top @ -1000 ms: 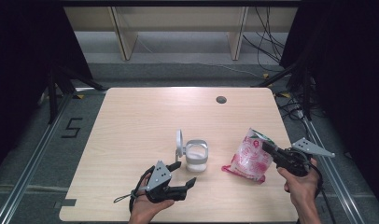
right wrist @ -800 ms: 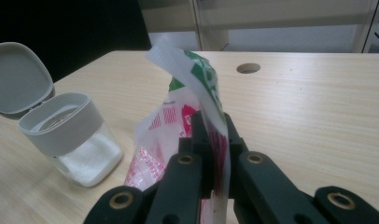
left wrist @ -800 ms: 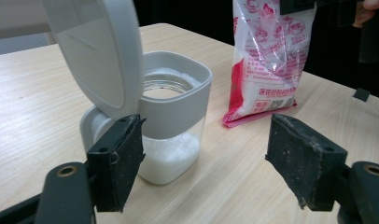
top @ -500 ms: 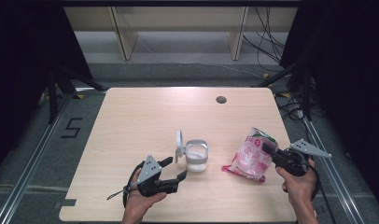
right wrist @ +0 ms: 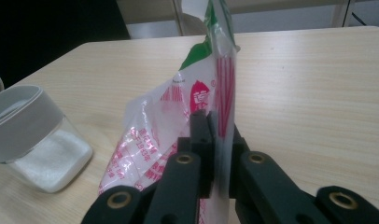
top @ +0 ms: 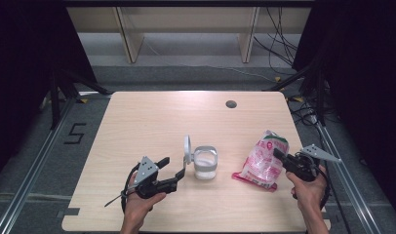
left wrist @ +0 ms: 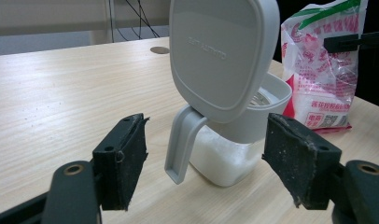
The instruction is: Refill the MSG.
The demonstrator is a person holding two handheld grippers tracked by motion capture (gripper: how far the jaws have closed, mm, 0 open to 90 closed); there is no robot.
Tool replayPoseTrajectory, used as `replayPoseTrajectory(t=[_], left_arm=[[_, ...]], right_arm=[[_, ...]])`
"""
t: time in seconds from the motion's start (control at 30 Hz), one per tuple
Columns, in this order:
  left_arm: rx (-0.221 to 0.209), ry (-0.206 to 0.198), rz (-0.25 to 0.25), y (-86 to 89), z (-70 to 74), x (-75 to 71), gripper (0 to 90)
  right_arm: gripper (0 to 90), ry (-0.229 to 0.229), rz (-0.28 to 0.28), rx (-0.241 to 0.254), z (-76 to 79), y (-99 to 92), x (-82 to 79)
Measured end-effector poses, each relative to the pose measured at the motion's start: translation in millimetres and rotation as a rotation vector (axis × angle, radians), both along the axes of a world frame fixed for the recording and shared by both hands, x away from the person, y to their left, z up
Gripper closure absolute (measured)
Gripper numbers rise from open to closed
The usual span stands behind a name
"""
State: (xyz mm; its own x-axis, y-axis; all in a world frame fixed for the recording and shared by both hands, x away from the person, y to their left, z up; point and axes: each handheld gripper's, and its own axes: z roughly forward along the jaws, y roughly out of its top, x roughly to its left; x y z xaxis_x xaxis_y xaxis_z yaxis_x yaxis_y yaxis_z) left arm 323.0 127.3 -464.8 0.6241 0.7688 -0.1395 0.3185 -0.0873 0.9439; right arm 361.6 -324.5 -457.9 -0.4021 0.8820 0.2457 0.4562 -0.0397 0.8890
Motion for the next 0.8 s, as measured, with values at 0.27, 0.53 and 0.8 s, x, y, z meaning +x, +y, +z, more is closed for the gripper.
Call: replayPoseTrajectory(t=[0.27, 0.53, 0.8], left_arm=[[0.017, -0.008, 0.009, -0.5, 2.4, 8.4, 31.9], [0.041, -0.012, 0.023, 0.4, 2.2, 13.3, 34.8], [0.057, -0.042, 0.015, 3.2, 3.9, 20.7, 45.9]], right_arm=[[86.6, 0.031, -0.031, 0.001, -5.0, -1.5, 7.1], [81.8, 0.043, -0.041, 0.026, -11.8, -4.6, 11.8], [71.9, 0.032, -0.055, 0.020, -15.1, -7.9, 14.5]])
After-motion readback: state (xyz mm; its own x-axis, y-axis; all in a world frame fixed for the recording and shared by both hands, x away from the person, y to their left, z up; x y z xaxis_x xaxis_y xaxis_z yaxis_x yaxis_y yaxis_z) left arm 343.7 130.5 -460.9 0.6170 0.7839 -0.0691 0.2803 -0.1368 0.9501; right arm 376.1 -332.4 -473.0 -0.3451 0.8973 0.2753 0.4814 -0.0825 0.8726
